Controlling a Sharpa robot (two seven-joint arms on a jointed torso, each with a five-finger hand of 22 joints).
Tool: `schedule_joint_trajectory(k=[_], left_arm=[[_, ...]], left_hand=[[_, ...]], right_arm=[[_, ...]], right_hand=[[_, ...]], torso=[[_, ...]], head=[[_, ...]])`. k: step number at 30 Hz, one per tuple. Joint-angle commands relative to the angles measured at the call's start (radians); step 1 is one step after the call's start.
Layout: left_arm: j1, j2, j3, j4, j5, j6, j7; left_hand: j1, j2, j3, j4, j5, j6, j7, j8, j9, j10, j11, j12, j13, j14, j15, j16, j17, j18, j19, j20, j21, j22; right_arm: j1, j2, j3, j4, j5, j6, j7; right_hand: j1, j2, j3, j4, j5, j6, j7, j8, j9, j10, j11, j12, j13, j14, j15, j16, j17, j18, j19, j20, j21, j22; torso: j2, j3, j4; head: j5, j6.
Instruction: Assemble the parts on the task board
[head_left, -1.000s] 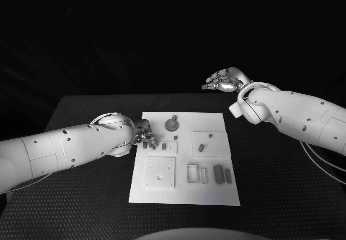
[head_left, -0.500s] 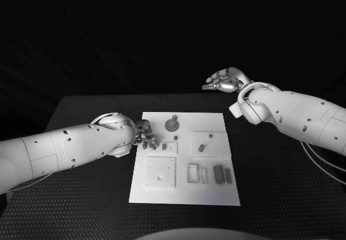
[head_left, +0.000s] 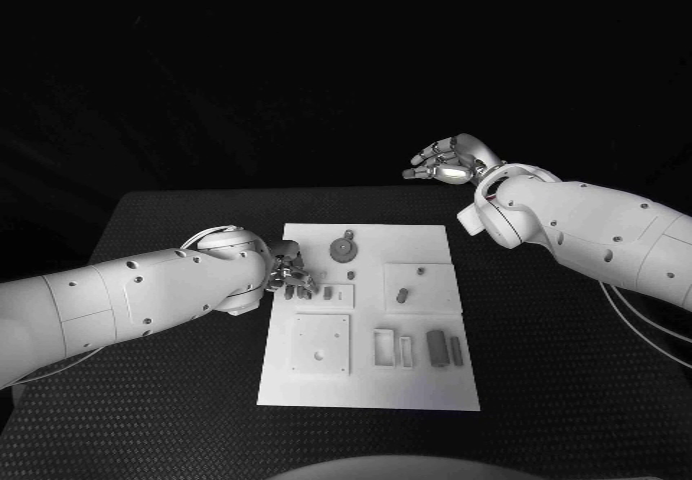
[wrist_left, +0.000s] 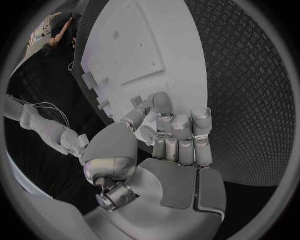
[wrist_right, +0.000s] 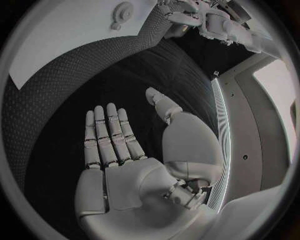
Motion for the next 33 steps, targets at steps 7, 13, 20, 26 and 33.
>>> schedule_joint_trajectory(k=[7,13,20,26,33], left_arm=[[-0.006,0.003,-0.004,-0.002,0.003,0.029,0.003],[-0.006,0.003,-0.004,-0.003,-0.009,0.03,0.0],[-0.006,0.003,-0.004,-0.012,-0.015,0.025,-0.002],[-0.006,0.003,-0.003,-0.02,-0.016,0.019,-0.001],[-0.006,0.004,-0.003,-0.027,-0.017,0.006,0.003]], left_hand=[[-0.002,-0.02,0.0,0.019,-0.025,-0.006,-0.001,-0.001,-0.001,0.01,-0.02,0.008,0.004,0.016,-0.023,0.007,0.0,0.036,0.002,-0.065,0.005,0.002],[-0.018,-0.036,-0.006,0.04,-0.049,-0.007,-0.001,0.003,-0.002,0.008,-0.02,0.012,0.006,0.014,-0.023,0.009,-0.001,0.036,0.001,-0.066,0.005,0.003],[-0.049,-0.065,-0.022,0.067,-0.053,-0.009,-0.001,0.008,0.0,0.007,-0.02,0.015,0.009,0.013,-0.023,0.013,0.0,0.037,0.0,-0.067,0.005,0.005],[-0.072,-0.084,-0.023,0.097,-0.053,-0.011,-0.002,0.011,0.002,0.005,-0.021,0.018,0.011,0.011,-0.025,0.015,0.0,0.039,0.0,-0.069,0.005,0.005],[-0.077,-0.095,-0.019,0.112,-0.053,-0.014,-0.002,0.013,0.003,0.004,-0.022,0.019,0.012,0.01,-0.025,0.016,-0.001,0.041,-0.001,-0.071,0.005,0.005]], right_arm=[[0.0,-0.001,0.0,0.002,-0.006,0.007,0.007],[0.0,-0.001,0.0,0.002,-0.005,0.007,0.007],[0.0,-0.001,0.0,0.003,-0.004,0.006,0.008],[0.0,-0.002,0.0,0.002,-0.004,0.006,0.008],[0.0,-0.001,0.0,0.001,-0.004,0.006,0.008]], right_hand=[[0.0,-0.003,-0.004,0.002,0.003,-0.01,0.006,0.003,-0.001,-0.002,0.007,-0.005,-0.001,-0.007,0.001,0.007,-0.002,-0.016,0.003,0.002,-0.008,0.002],[-0.001,-0.003,-0.004,0.003,0.003,-0.01,0.006,0.003,-0.001,-0.002,0.007,-0.005,-0.001,-0.007,0.001,0.007,-0.002,-0.016,0.004,0.002,-0.008,0.002],[-0.003,-0.004,-0.006,0.004,0.003,-0.011,0.006,0.003,-0.002,-0.002,0.007,-0.005,-0.001,-0.007,0.001,0.007,-0.003,-0.016,0.004,0.003,-0.01,0.002],[-0.004,-0.004,-0.006,0.005,0.003,-0.011,0.006,0.003,-0.002,-0.003,0.007,-0.005,-0.002,-0.008,0.001,0.007,-0.003,-0.016,0.004,0.003,-0.01,0.003],[-0.005,-0.004,-0.007,0.005,0.004,-0.011,0.006,0.003,-0.002,-0.003,0.007,-0.005,-0.002,-0.008,0.001,0.007,-0.004,-0.016,0.004,0.003,-0.011,0.003]], torso=[[0.0,-0.0001,0.0002],[0.0,-0.0003,0.0009],[0.0,-0.0004,0.0008],[0.0,-0.0011,0.0004],[0.0,-0.0011,0.0005]], head=[[0.0,0.002],[-0.002,0.002],[-0.002,0.002],[-0.004,0.002],[-0.004,0.003]])
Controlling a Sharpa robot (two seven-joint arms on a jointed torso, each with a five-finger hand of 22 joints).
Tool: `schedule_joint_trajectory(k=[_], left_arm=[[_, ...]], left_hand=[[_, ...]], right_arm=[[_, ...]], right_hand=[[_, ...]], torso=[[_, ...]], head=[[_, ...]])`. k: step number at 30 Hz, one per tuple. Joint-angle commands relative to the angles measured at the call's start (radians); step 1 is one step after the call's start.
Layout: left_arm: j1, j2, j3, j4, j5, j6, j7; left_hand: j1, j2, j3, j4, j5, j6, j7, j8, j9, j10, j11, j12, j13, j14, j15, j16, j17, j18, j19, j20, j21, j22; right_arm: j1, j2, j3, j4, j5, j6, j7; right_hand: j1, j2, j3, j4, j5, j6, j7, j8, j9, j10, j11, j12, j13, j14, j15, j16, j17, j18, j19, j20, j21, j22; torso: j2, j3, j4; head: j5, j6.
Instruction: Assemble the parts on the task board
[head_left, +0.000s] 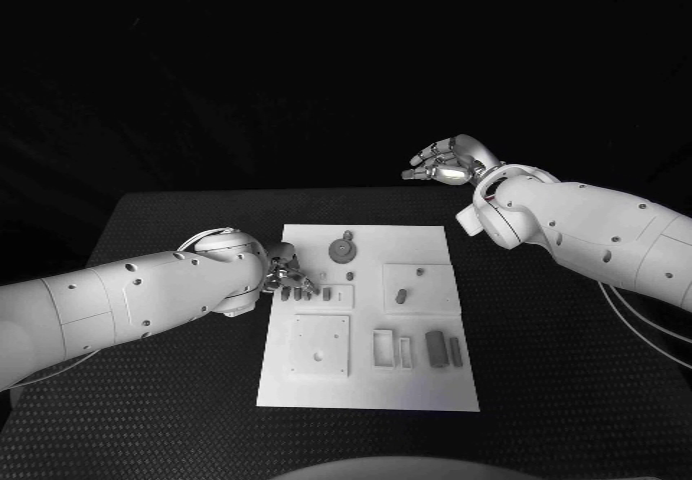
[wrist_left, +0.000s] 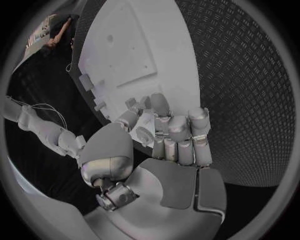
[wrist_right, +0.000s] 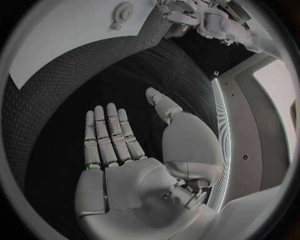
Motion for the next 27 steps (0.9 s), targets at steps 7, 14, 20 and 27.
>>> schedule_joint_trajectory(k=[7,14,20,27], left_arm=[[0.0,0.002,0.0,-0.008,-0.007,-0.015,0.008],[0.0,0.004,0.0,-0.014,-0.006,-0.025,0.011],[0.0,0.005,0.001,-0.021,-0.006,-0.042,0.017],[0.0,0.006,0.001,-0.023,0.009,-0.043,0.025]], left_hand=[[-0.016,-0.036,0.008,0.043,-0.003,-0.01,0.0,0.009,0.002,-0.011,-0.001,0.007,0.002,-0.006,-0.001,0.004,-0.002,0.009,0.0,-0.073,0.005,0.001],[-0.021,-0.049,0.015,0.07,-0.003,-0.012,-0.001,0.011,0.003,-0.012,-0.002,0.008,0.003,-0.006,-0.002,0.005,-0.003,0.01,0.0,-0.074,0.005,0.001],[-0.019,-0.049,0.017,0.072,-0.003,-0.012,-0.001,0.012,0.003,-0.012,-0.002,0.009,0.003,-0.006,-0.002,0.005,-0.003,0.011,0.0,-0.074,0.006,0.002],[-0.019,-0.062,0.017,0.08,-0.003,-0.013,-0.001,0.013,0.004,-0.012,-0.002,0.009,0.004,-0.006,-0.002,0.006,-0.003,0.011,0.0,-0.074,0.006,0.002]], right_arm=[[0.0,0.001,0.0,0.0,-0.005,0.006,0.008],[0.0,0.002,0.0,0.0,-0.005,0.007,0.008],[-0.001,0.003,0.0,-0.002,-0.005,0.008,0.008],[-0.002,0.004,0.0,-0.003,-0.004,0.009,0.008]], right_hand=[[-0.006,-0.004,-0.004,0.003,0.004,-0.004,0.007,0.003,-0.001,-0.003,0.007,-0.005,-0.001,-0.008,0.001,0.004,-0.001,-0.016,0.004,0.003,-0.004,0.001],[-0.006,-0.004,-0.004,0.004,0.005,-0.004,0.007,0.003,-0.001,-0.003,0.008,-0.005,-0.001,-0.008,0.002,0.004,-0.002,-0.016,0.004,0.003,-0.005,0.001],[-0.006,-0.004,-0.004,0.004,0.005,-0.004,0.007,0.003,-0.001,-0.003,0.008,-0.005,-0.001,-0.009,0.002,0.005,-0.002,-0.016,0.004,0.003,-0.005,0.001],[-0.007,-0.004,-0.004,0.005,0.005,-0.005,0.007,0.003,-0.002,-0.003,0.008,-0.005,-0.001,-0.009,0.002,0.005,-0.002,-0.016,0.004,0.003,-0.006,0.002]], torso=[[0.0,-0.0001,0.0001],[0.0,0.0002,0.0001],[0.0,0.0002,-0.0004],[0.0,0.0009,-0.0003]], head=[[-0.002,0.0],[-0.002,0.001],[-0.002,0.0],[-0.004,0.0]])
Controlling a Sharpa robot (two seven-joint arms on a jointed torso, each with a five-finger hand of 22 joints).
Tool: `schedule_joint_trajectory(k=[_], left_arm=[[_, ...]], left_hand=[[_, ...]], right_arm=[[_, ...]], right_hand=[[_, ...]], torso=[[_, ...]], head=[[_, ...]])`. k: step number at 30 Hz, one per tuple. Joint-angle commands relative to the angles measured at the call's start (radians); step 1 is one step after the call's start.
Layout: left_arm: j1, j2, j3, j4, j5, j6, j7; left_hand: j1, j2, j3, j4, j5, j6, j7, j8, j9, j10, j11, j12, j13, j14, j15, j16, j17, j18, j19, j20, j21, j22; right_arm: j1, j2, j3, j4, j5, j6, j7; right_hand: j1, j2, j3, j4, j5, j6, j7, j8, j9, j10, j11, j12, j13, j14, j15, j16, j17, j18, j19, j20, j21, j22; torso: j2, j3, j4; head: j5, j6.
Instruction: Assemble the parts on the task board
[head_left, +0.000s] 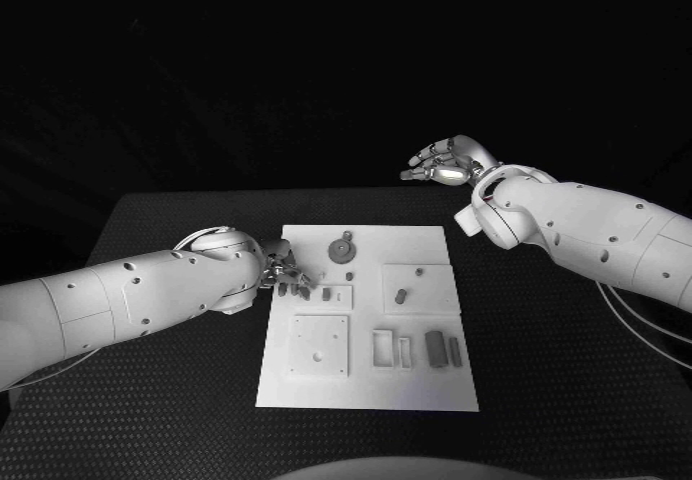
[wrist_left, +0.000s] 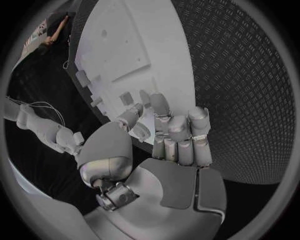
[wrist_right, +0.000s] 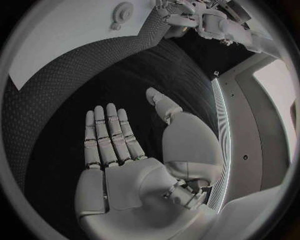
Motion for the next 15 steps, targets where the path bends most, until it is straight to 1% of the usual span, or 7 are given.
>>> schedule_joint_trajectory(k=[1,12,15], left_arm=[[0.0,0.003,0.001,0.002,0.013,-0.008,0.02],[0.0,0.004,0.0,0.011,0.032,0.006,0.027],[0.0,0.005,0.0,0.011,0.034,0.007,0.027]], left_hand=[[0.001,-0.016,0.001,0.008,-0.004,-0.005,0.0,0.005,0.001,-0.008,0.002,0.005,0.002,-0.005,-0.003,0.006,-0.002,0.013,0.0,-0.075,0.006,0.001],[0.014,-0.02,0.004,0.008,-0.003,-0.006,0.0,0.006,0.002,-0.009,0.002,0.006,0.002,-0.006,-0.003,0.006,-0.002,0.014,0.0,-0.075,0.007,0.002],[0.039,-0.014,0.009,-0.008,-0.003,-0.008,0.0,0.007,0.002,-0.01,0.002,0.006,0.002,-0.006,-0.003,0.006,-0.002,0.015,0.0,-0.076,0.008,0.003]], right_arm=[[-0.001,0.0,0.0,0.0,-0.004,0.008,0.008],[-0.001,-0.001,0.0,0.0,-0.004,0.008,0.007],[-0.001,0.0,0.0,0.0,-0.004,0.008,0.007]], right_hand=[[-0.007,-0.004,-0.002,0.002,0.005,-0.005,0.007,0.003,-0.002,0.001,0.004,-0.005,-0.001,-0.009,0.002,0.005,-0.002,-0.016,0.004,0.003,-0.006,0.001],[-0.007,-0.003,-0.002,0.002,0.006,-0.005,0.008,0.004,-0.002,0.001,0.004,-0.005,-0.001,-0.009,0.002,0.005,-0.002,-0.015,0.004,0.003,-0.006,0.001],[-0.007,-0.003,-0.002,0.002,0.006,-0.005,0.008,0.004,-0.002,0.001,0.004,-0.005,-0.001,-0.009,0.002,0.005,-0.002,-0.015,0.004,0.003,-0.006,0.001]], torso=[[0.0,0.0008,0.0003],[0.0,0.0006,0.0004],[0.0,0.0008,-0.0004]], head=[[-0.002,-0.001],[-0.002,0.0],[-0.002,0.001]])
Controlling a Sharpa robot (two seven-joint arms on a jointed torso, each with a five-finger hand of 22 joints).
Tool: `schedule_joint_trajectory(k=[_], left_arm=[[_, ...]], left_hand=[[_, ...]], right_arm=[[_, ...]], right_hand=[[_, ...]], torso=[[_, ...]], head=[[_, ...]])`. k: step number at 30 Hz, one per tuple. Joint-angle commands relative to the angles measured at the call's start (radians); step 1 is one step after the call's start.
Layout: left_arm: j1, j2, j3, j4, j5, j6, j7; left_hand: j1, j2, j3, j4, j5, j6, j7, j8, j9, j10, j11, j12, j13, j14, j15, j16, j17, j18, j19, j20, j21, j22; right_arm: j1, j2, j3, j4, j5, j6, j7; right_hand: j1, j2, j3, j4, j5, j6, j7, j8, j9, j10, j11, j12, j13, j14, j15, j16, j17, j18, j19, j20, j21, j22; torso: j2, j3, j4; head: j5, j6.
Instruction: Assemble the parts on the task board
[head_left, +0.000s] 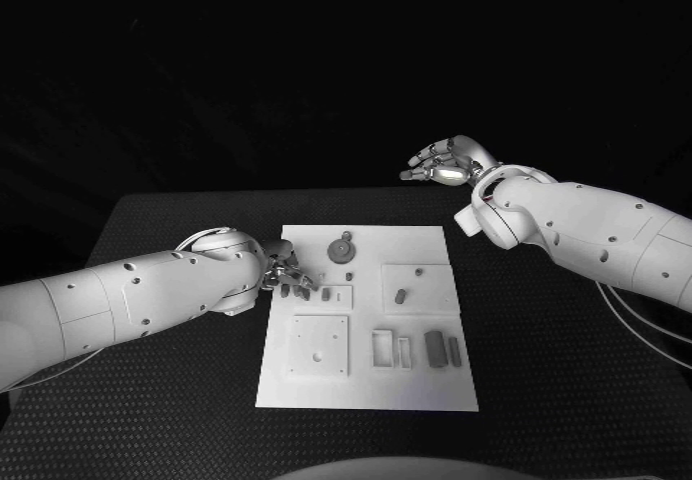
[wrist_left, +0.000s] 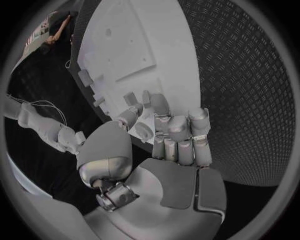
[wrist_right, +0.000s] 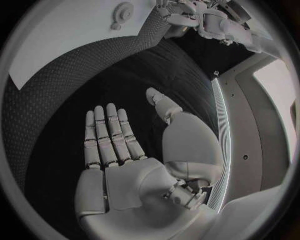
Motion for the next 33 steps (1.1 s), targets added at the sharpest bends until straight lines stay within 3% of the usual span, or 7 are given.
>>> schedule_joint_trajectory(k=[1,20,28,29,30,33], left_arm=[[0.0,0.003,0.001,0.003,0.017,0.006,0.016],[0.0,0.003,0.001,0.002,0.017,0.01,0.012],[0.0,0.002,0.001,0.003,0.028,0.01,0.014],[0.0,0.002,0.001,0.003,0.029,0.01,0.014],[0.0,0.002,0.001,0.003,0.031,0.011,0.014],[0.0,0.002,0.001,0.002,0.033,0.009,0.014]], left_hand=[[0.019,0.006,0.003,-0.009,-0.004,-0.007,0.002,0.007,0.002,-0.006,-0.002,0.006,0.002,-0.006,-0.004,0.006,-0.001,0.02,0.0,-0.076,0.004,0.002],[0.046,0.022,-0.015,-0.036,-0.004,-0.01,0.003,0.009,0.002,-0.007,0.0,0.006,0.002,-0.007,-0.002,0.006,-0.003,0.017,-0.003,-0.073,0.005,0.003],[0.082,0.046,-0.021,-0.077,0.001,-0.009,0.003,0.01,0.0,-0.007,0.0,0.005,0.001,-0.007,-0.002,0.005,-0.005,0.017,-0.003,-0.073,0.004,0.003],[0.089,0.052,-0.021,-0.087,0.012,-0.009,0.003,0.009,-0.001,-0.006,0.0,0.005,0.0,-0.006,-0.002,0.005,-0.006,0.016,-0.004,-0.073,0.003,0.002],[0.094,0.057,-0.021,-0.1,0.051,-0.008,0.003,0.009,-0.004,-0.006,0.001,0.005,-0.001,-0.005,-0.001,0.005,-0.007,0.015,-0.003,-0.071,0.002,0.002],[0.103,0.061,-0.02,-0.128,0.106,-0.006,0.003,0.008,-0.007,-0.005,0.001,0.004,-0.002,-0.004,0.0,0.004,-0.009,0.013,-0.002,-0.071,0.002,0.002]], right_arm=[[0.0,0.001,0.0,0.0,-0.005,0.008,0.007],[-0.001,0.002,0.0,-0.001,-0.005,0.009,0.007],[-0.001,0.003,0.0,-0.001,-0.004,0.01,0.007],[-0.001,0.002,0.0,-0.001,-0.004,0.011,0.007],[-0.001,0.002,0.0,-0.001,-0.004,0.01,0.007],[-0.001,0.003,0.0,-0.001,-0.004,0.011,0.007]], right_hand=[[-0.007,-0.003,-0.002,0.002,0.006,-0.005,0.008,0.004,-0.001,0.001,0.004,-0.005,-0.001,-0.009,0.002,0.005,-0.001,-0.015,0.004,0.003,-0.006,0.001],[-0.006,-0.003,-0.002,0.002,0.006,-0.005,0.008,0.004,-0.001,0.001,0.004,-0.005,-0.001,-0.009,0.002,0.006,-0.001,-0.015,0.005,0.003,-0.007,0.002],[-0.006,-0.002,-0.002,0.002,0.006,-0.005,0.008,0.004,-0.001,0.001,0.004,-0.005,-0.001,-0.009,0.002,0.006,-0.002,-0.015,0.005,0.003,-0.008,0.002],[-0.006,-0.002,-0.002,0.002,0.006,-0.005,0.008,0.004,-0.001,0.001,0.004,-0.005,-0.001,-0.009,0.002,0.006,-0.002,-0.015,0.005,0.003,-0.008,0.002],[-0.006,-0.002,-0.002,0.002,0.006,-0.005,0.008,0.004,-0.001,0.001,0.004,-0.005,-0.001,-0.009,0.002,0.006,-0.002,-0.015,0.005,0.003,-0.008,0.002],[-0.006,-0.002,-0.002,0.002,0.006,-0.005,0.008,0.004,-0.001,0.001,0.004,-0.005,-0.001,-0.009,0.002,0.006,-0.002,-0.015,0.005,0.003,-0.008,0.002]], torso=[[0.0,0.0,-0.0008],[0.001,-0.0008,0.0005],[0.0,-0.0005,-0.0002],[0.0,-0.0005,-0.0002],[0.0,-0.0004,0.0001],[0.001,-0.0002,0.0006]], head=[[0.0,0.001],[-0.001,0.0],[0.0,-0.002],[0.0,-0.002],[0.0,-0.002],[0.0,-0.002]])
